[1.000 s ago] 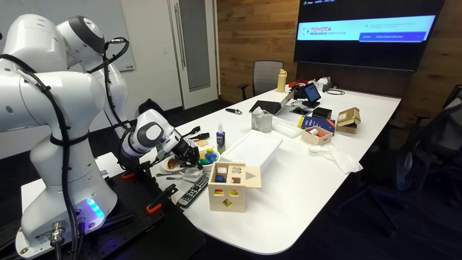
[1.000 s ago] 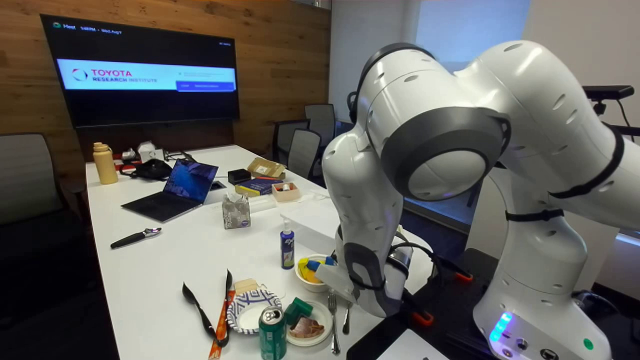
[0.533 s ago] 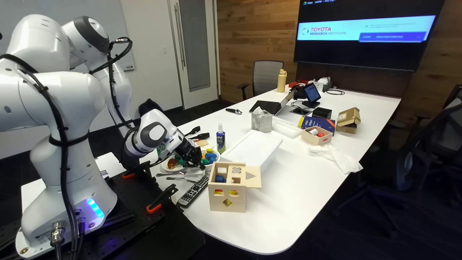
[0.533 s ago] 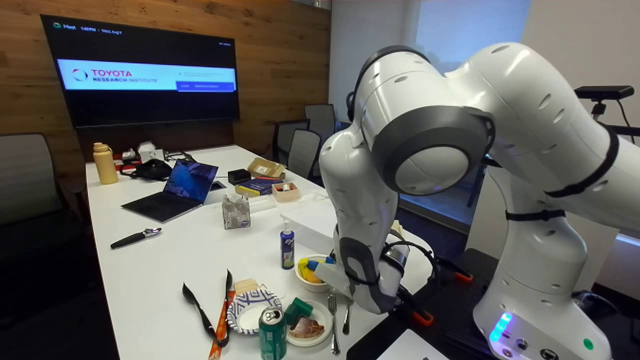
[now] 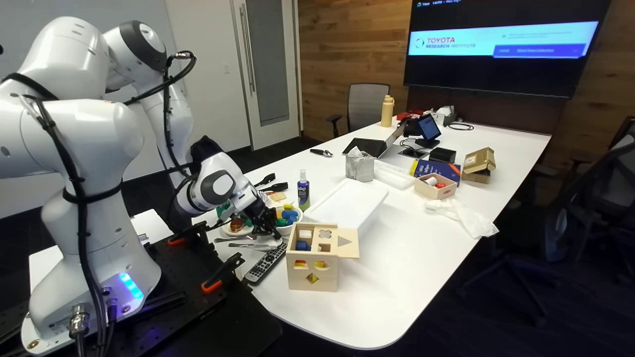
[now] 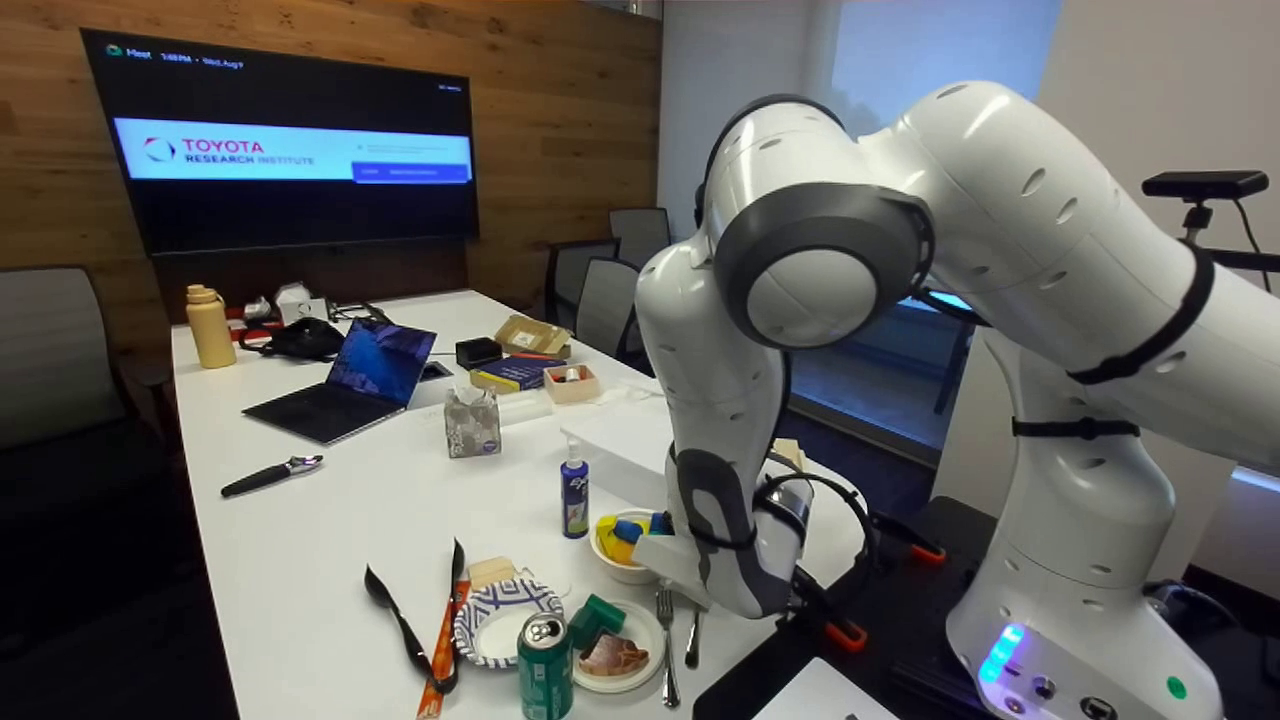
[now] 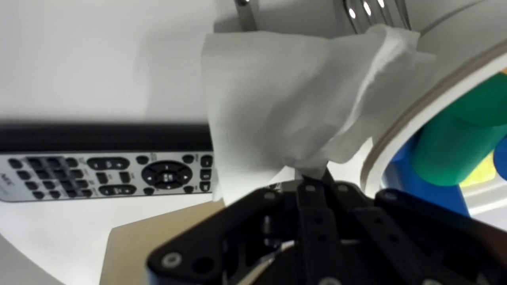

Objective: Use the napkin to wipe the remote control.

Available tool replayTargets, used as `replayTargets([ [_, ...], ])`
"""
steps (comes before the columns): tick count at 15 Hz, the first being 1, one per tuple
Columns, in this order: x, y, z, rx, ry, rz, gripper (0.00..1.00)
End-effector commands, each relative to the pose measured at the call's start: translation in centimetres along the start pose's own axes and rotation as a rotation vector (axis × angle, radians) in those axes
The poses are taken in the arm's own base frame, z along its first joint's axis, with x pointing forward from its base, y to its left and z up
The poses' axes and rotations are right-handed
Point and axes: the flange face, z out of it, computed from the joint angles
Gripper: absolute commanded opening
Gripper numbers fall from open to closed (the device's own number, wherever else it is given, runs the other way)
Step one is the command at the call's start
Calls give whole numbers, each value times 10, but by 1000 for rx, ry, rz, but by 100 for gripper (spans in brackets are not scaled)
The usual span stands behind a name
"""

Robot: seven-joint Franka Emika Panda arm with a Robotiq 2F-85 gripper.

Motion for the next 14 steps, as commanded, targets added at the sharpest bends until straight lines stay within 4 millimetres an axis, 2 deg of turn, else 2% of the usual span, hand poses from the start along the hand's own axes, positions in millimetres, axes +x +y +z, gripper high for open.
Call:
replayTargets([
  [1,12,-10,-21,8,-84,-41,0],
  [5,28,-8,-50,30,-144,-129,0],
  [10,42,6,-100,74,-173,-232,0],
  [12,40,2,-121,126,-181,-303,0],
  [14,34,-15,-143,202,-176,-400,0],
])
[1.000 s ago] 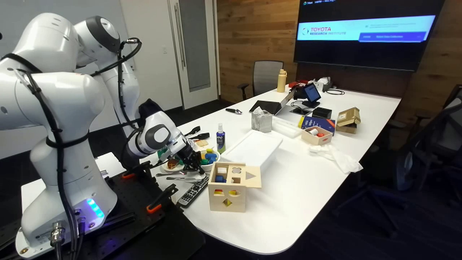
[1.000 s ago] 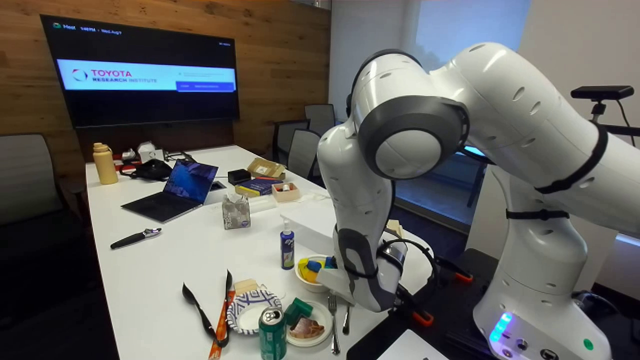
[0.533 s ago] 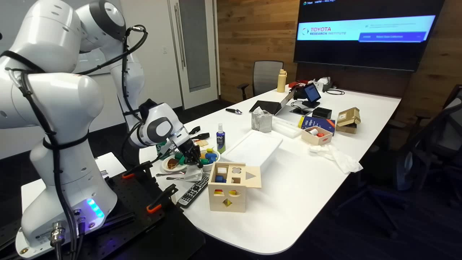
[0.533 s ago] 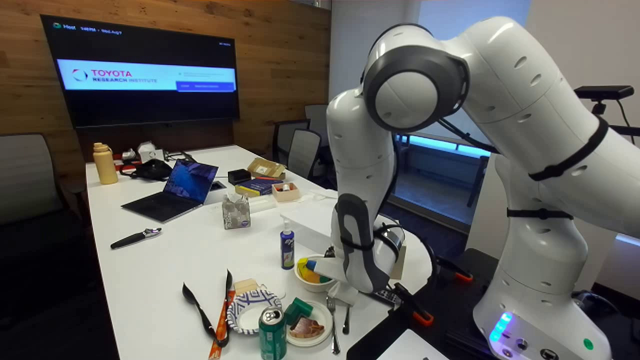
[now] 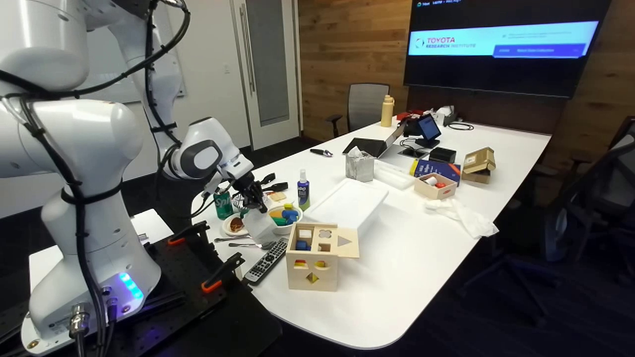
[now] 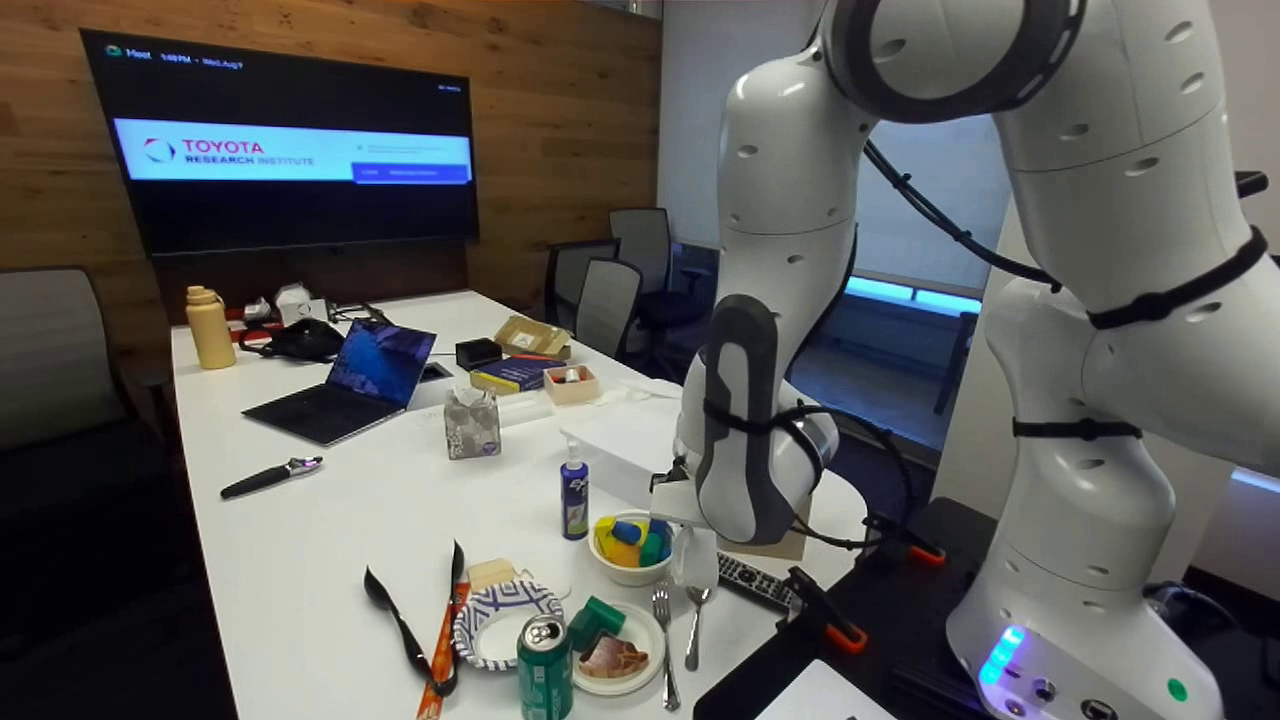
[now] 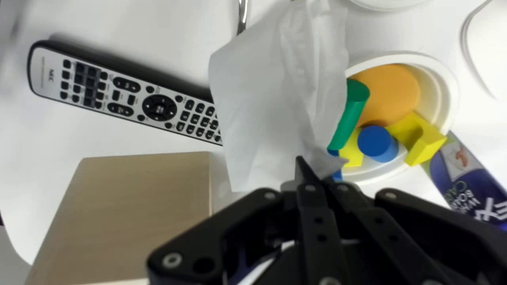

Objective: Use the napkin to wipe the remote control.

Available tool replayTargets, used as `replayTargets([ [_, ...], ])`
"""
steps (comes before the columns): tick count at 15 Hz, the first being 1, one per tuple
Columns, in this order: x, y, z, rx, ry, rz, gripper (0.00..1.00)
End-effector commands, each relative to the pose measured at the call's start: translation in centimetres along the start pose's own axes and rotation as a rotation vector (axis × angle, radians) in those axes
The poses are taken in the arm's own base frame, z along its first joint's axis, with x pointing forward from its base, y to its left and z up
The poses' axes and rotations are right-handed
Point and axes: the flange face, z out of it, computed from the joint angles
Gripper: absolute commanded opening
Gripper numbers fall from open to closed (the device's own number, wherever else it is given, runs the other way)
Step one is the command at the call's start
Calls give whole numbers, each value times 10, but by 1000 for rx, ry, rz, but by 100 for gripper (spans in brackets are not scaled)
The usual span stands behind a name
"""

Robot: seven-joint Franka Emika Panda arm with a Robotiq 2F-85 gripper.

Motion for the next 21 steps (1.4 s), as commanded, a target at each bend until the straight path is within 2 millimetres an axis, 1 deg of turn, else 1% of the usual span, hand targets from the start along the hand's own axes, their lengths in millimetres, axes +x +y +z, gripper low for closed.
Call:
replayTargets([
  [1,-8,-24,-46,117,-7,-153,0],
  [2,-13,-41,-54,157,-1,-196,0],
  [3,-19,-50,-65,191,0,-235,0],
  [4,-26,-65,-71,221,2,-283,0],
  [8,-61,-130,-100,349,19,-452,0],
  [10,-83,-162,-120,436,15,-546,0],
  [11,-96,-176,-126,469,3,-592,0],
  [13,-127,-199,-137,531,-62,-680,0],
  [14,-147,-207,-137,552,-104,-726,0],
  [15,-164,-212,-135,562,-145,-773,0],
  [17,-193,-217,-113,557,-226,-832,0],
  [19,-202,-223,-81,533,-275,-855,0],
  [21,-199,-228,-52,506,-297,-867,0],
])
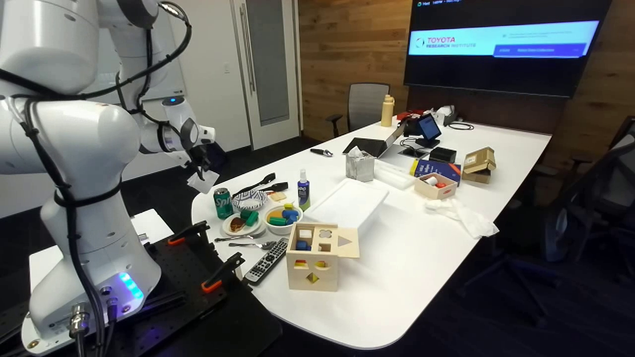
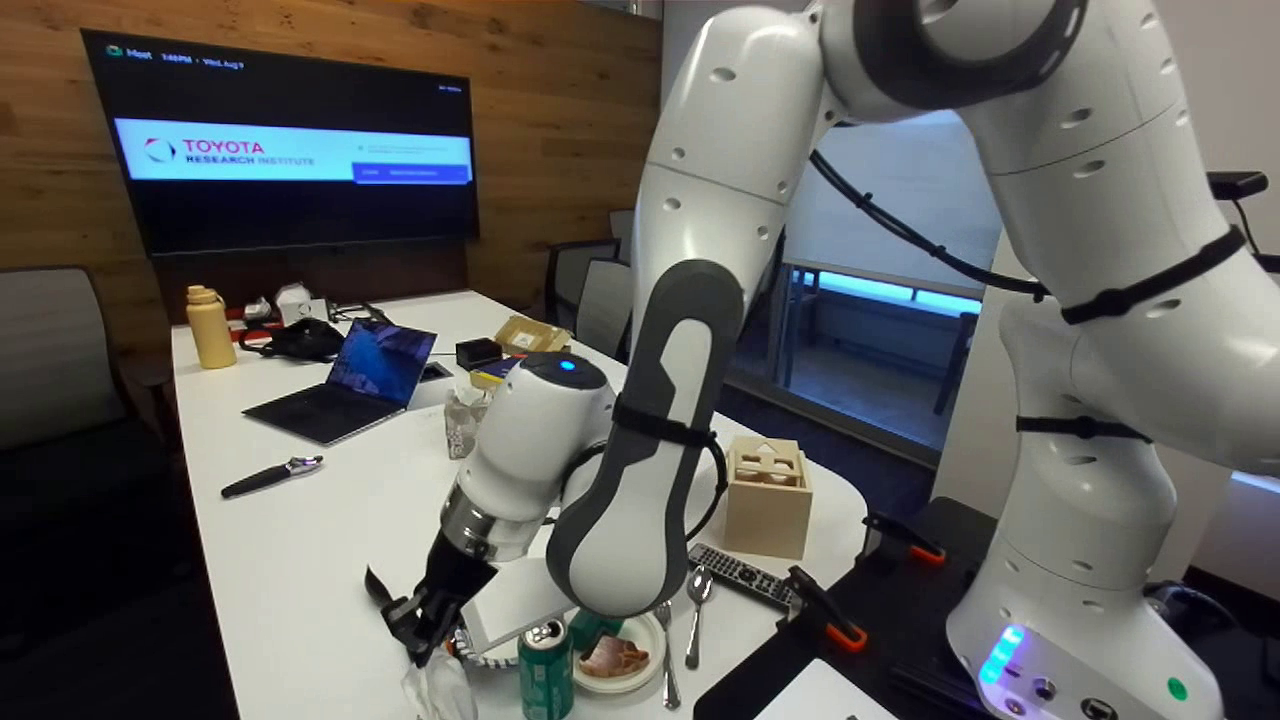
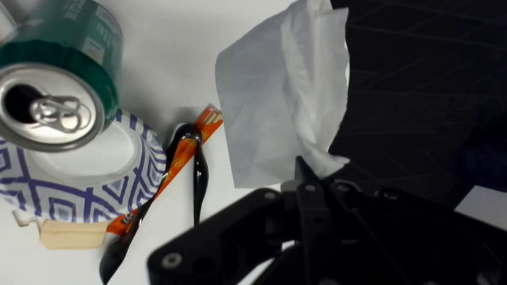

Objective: Use the napkin to wipe the remote control.

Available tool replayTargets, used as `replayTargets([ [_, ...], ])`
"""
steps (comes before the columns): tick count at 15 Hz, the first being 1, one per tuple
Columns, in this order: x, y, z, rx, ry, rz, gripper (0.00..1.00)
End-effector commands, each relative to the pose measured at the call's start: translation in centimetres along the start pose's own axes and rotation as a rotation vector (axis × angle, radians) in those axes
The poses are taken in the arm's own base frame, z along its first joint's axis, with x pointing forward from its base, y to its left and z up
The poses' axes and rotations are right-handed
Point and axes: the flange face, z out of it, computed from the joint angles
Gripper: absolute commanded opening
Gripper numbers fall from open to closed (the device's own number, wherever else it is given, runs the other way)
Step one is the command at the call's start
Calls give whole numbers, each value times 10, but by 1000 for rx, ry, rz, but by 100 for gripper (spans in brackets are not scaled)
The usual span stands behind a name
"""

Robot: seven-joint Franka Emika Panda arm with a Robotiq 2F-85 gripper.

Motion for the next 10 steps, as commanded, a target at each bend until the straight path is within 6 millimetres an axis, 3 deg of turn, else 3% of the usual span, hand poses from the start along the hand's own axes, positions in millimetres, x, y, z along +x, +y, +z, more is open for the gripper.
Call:
replayTargets([
  [1,17,22,52,-30,-42,-6,26],
  [3,25,37,71,-55,-42,-9,34],
  [6,32,50,89,-79,-41,0,58],
  [10,34,51,90,-85,-53,4,86],
])
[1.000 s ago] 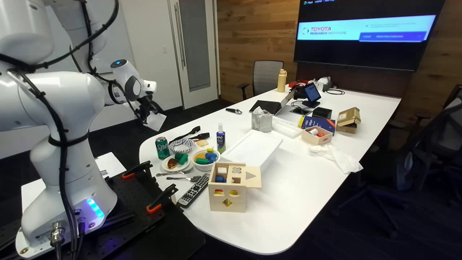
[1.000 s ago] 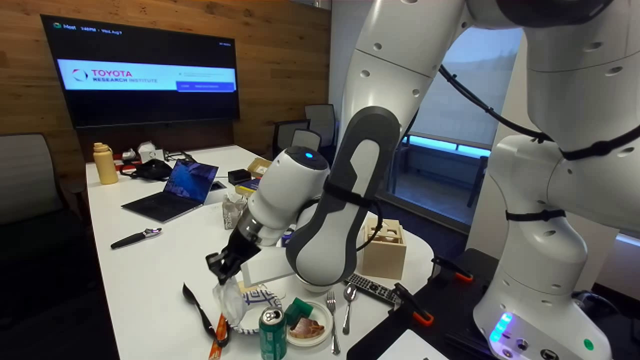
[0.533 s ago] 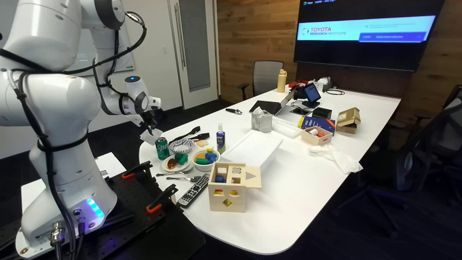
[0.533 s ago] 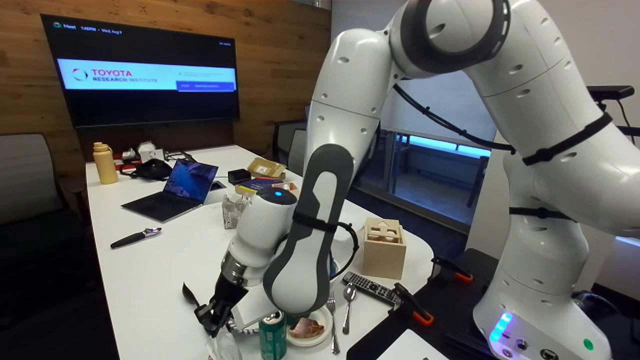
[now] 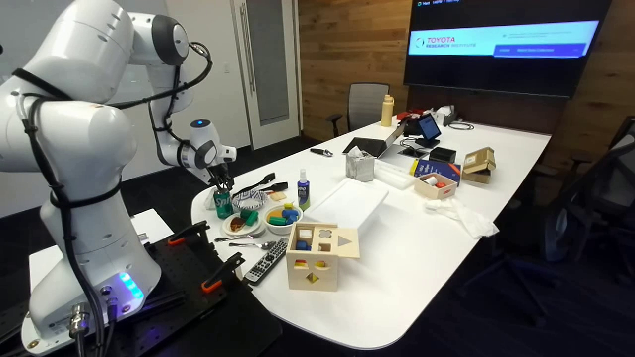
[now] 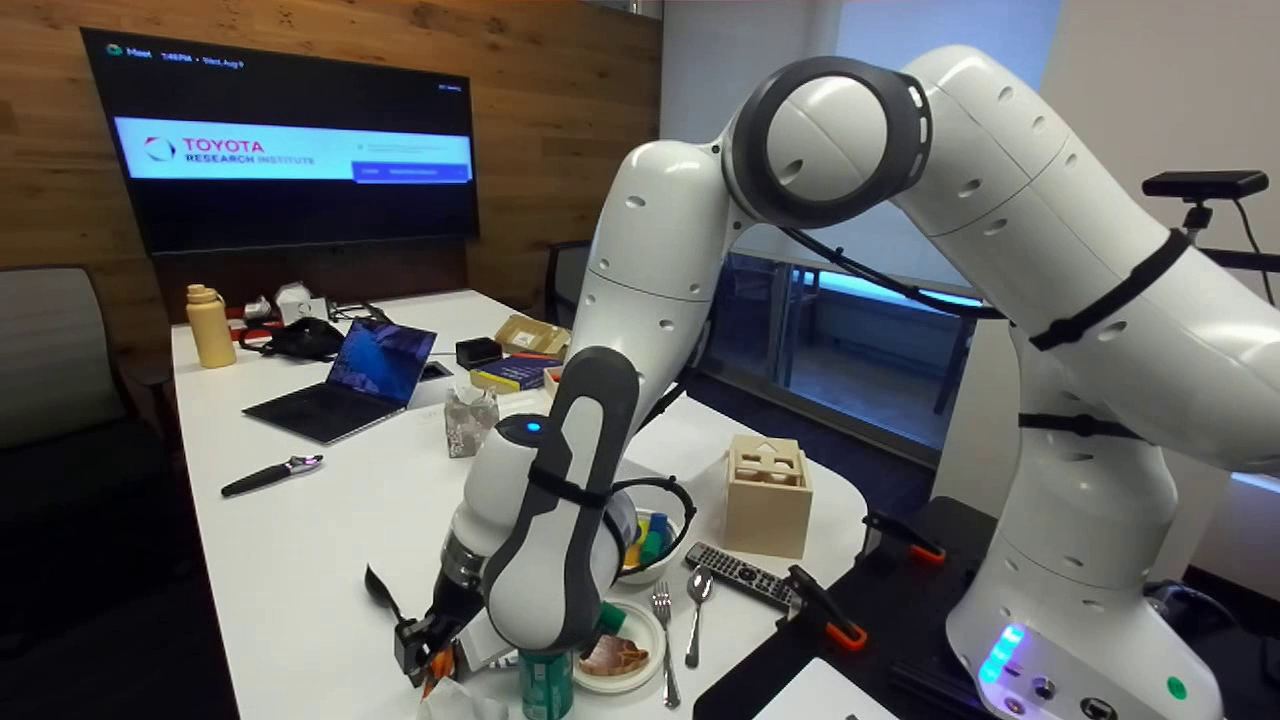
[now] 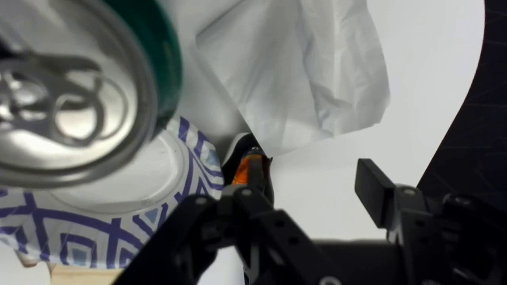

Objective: Use the napkin to wipe the remote control.

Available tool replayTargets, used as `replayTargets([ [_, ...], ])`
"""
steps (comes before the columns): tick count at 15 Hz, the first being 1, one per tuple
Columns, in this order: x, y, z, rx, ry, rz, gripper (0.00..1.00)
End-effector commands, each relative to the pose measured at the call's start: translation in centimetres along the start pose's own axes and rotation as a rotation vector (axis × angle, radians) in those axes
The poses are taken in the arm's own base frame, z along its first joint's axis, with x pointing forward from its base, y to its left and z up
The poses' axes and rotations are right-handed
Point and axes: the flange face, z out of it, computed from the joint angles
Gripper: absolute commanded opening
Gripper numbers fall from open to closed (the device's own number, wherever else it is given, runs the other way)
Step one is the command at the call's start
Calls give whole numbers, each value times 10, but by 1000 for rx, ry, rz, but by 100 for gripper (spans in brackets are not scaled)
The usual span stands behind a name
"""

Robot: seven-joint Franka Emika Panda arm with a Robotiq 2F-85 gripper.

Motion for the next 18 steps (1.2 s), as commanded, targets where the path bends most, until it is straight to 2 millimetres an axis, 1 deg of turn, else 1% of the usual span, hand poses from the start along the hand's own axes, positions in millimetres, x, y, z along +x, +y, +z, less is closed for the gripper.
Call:
replayTargets([
  [1,8,-4,-11,-9,-4,-15,95],
  [2,10,-5,-20,-17,9,-19,99],
  [3,13,-7,-28,-25,18,-18,100],
  [6,25,-5,-68,-108,-3,-16,100],
  [8,36,2,-100,-205,-39,-17,100],
  [11,51,23,-147,-338,-118,-14,100],
  [14,59,52,-190,-390,-197,-15,100],
  [16,61,73,-205,-391,-222,-3,100],
  [18,61,92,-214,-371,-237,8,100],
])
